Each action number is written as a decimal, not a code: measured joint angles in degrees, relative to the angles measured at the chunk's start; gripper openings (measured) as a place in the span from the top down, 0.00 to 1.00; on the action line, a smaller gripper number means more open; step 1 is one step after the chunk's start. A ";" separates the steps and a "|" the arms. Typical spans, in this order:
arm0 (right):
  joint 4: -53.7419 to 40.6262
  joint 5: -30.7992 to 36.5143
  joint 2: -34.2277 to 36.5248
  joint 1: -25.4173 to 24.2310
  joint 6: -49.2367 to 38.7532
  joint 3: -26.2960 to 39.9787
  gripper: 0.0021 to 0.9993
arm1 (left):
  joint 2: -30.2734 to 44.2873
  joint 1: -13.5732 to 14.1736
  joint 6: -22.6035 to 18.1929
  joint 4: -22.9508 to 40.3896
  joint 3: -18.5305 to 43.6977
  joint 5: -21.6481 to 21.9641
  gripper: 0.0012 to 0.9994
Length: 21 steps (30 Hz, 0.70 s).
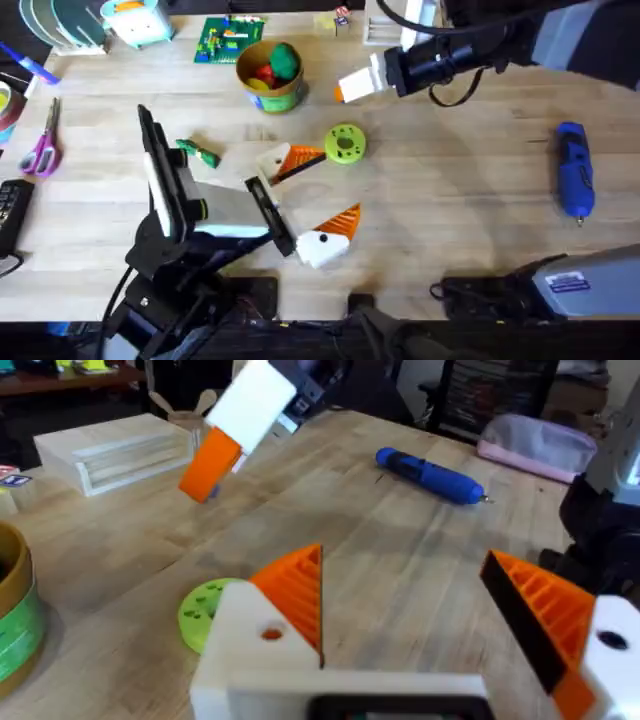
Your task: Pick up the gripper from the table and insert it into the empty holder that is missing its gripper. Then pick up a screw, insert it into the mounting hole, and use the screwdriver to tighten it. Finally, clean up the table by picking up the vegetable and placing it into the bucket.
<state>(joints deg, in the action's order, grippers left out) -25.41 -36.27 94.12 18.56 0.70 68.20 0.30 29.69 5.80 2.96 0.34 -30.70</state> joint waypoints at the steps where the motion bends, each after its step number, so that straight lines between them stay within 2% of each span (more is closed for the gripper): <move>1: -2.04 1.99 -0.24 0.60 -2.40 0.50 0.01 | 0.01 0.00 0.00 0.00 0.00 0.00 0.01; 5: -8.93 8.92 -1.00 4.72 -10.38 0.86 0.01 | 0.02 0.00 0.00 0.00 0.00 0.00 0.01; 10: -9.77 12.53 -1.00 9.00 -14.92 0.86 0.01 | 0.02 0.00 -0.02 0.00 0.00 0.00 0.01; 21: -11.80 16.46 -1.00 10.35 -17.98 0.64 0.01 | 0.01 0.00 -0.02 0.00 0.00 0.00 0.01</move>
<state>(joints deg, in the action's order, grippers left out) -37.21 -19.81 93.12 28.91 -17.28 68.84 0.31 29.69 5.78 2.96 0.34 -30.70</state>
